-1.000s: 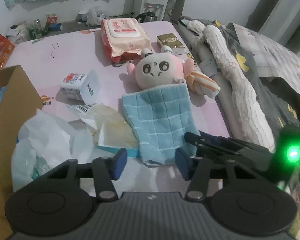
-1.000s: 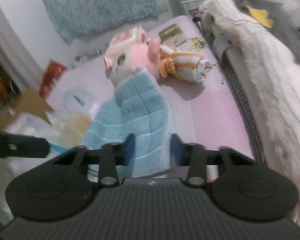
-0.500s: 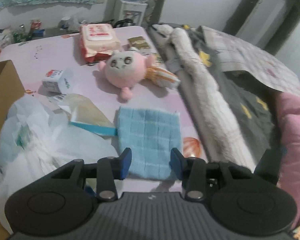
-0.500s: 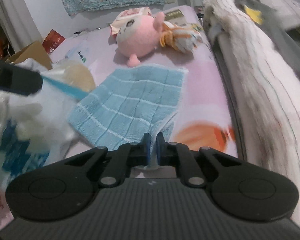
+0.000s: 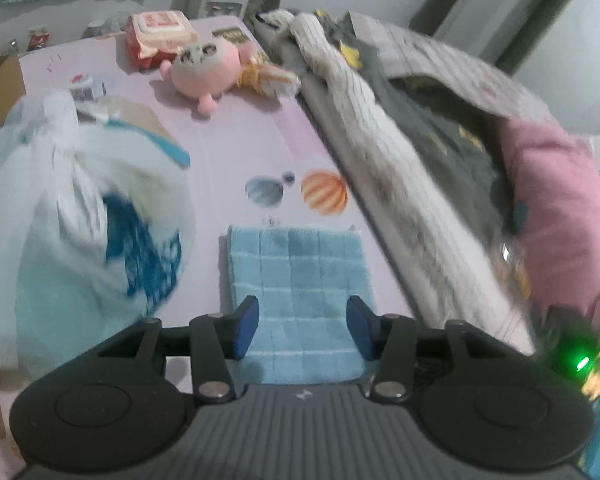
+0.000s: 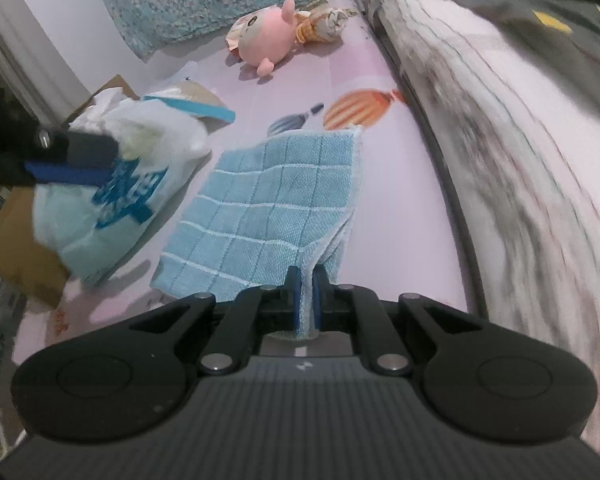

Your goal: Organize soft objects

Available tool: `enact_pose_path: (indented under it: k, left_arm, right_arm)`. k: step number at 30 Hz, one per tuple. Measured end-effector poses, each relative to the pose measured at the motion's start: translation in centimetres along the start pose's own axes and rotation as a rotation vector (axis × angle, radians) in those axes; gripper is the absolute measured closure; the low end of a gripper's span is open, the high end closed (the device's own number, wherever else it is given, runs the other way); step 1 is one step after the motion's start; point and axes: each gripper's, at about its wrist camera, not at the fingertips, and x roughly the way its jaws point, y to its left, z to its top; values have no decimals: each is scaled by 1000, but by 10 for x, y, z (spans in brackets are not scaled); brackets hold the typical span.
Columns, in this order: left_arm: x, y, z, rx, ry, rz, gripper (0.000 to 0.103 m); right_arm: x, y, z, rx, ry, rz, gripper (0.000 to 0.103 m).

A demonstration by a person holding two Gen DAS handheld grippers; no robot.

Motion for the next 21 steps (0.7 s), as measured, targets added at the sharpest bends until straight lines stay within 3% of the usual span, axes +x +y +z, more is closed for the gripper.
enact_pose_path:
  k: [9,16,21]
  left_arm:
    - [35,-12,-23,25,77,19,51]
    - [53,-2,-25,0,113,86,54]
    - [59,7,-28,-27,122,92,64]
  right_arm:
    - [-23,-12,-21,80,-66,59,93]
    - [-20,-18,-23,113,-74,56,88]
    - [-18,-19,-25,133,-79,94,91]
